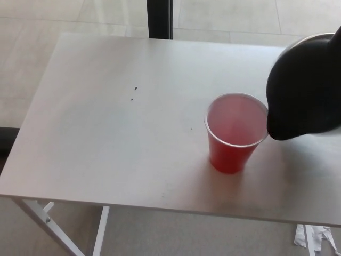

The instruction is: The robot uses its right hand to lift up a kettle kept on the middle of the desk by its handle and tilt it into a glass kept next to it to pour out water

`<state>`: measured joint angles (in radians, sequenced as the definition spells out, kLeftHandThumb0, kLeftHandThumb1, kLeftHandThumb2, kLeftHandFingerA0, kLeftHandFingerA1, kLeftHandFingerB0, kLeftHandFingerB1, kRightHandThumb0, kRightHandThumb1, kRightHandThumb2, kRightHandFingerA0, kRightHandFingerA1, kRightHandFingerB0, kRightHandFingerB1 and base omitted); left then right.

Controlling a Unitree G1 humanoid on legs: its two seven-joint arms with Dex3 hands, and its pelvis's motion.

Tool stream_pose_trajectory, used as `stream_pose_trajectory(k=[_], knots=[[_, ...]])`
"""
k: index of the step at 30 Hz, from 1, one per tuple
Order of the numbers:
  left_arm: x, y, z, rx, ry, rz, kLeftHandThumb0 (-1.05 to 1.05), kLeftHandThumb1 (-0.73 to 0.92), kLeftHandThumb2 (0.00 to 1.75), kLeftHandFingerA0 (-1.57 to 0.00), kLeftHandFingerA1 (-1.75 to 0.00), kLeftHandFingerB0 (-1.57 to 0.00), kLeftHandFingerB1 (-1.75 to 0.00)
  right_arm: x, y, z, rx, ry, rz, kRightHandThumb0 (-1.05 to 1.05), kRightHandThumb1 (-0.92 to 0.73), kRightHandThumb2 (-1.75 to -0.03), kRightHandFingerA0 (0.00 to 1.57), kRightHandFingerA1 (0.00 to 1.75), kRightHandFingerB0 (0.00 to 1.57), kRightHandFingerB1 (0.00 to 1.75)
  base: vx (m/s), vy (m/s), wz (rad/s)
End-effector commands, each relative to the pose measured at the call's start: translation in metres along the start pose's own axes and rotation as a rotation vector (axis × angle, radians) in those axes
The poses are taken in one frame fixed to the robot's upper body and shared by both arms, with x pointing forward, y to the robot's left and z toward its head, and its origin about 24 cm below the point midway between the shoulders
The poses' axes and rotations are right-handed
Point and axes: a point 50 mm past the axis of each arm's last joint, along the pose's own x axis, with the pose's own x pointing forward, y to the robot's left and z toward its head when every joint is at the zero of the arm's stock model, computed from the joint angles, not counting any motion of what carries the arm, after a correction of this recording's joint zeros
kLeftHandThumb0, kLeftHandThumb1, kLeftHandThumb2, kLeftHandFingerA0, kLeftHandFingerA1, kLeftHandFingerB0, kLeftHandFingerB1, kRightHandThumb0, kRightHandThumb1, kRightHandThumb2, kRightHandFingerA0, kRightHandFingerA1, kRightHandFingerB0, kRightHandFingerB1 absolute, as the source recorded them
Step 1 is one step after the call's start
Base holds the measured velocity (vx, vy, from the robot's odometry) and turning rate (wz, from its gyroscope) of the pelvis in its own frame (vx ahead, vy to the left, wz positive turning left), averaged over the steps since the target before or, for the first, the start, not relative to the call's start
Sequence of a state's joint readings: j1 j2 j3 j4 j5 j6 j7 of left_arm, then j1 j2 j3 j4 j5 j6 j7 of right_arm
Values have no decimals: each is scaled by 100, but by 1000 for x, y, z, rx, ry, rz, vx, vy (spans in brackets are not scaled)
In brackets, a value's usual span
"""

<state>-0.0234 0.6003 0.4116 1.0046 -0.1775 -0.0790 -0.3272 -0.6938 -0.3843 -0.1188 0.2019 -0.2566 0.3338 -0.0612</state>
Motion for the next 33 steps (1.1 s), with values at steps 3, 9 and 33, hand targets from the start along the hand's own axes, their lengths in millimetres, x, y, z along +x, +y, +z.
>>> stream_pose_trajectory(k=[3, 9, 33], knots=[[-3, 9, 1, -10, -4, 27, -35, -24, 75, -57, -70, -52, -87, 10, -12, 16, 61, -31, -81, -28, -31, -131, 98, 175, 87, 160, 0, 0, 0], [-3, 8, 1, 11, 0, 21, -105, 24, 110, -63, -46, -25, -129, 15, -5, 24, 50, 19, -114, -29, -41, -110, 122, 132, 85, 104, 0, 0, 0], [0, 6, 8, 9, -15, 4, -34, -24, 75, -57, -72, -50, -87, 3, 44, 35, -41, -18, -65, -16, -49, -98, 96, 174, 82, 101, 0, 0, 0]])
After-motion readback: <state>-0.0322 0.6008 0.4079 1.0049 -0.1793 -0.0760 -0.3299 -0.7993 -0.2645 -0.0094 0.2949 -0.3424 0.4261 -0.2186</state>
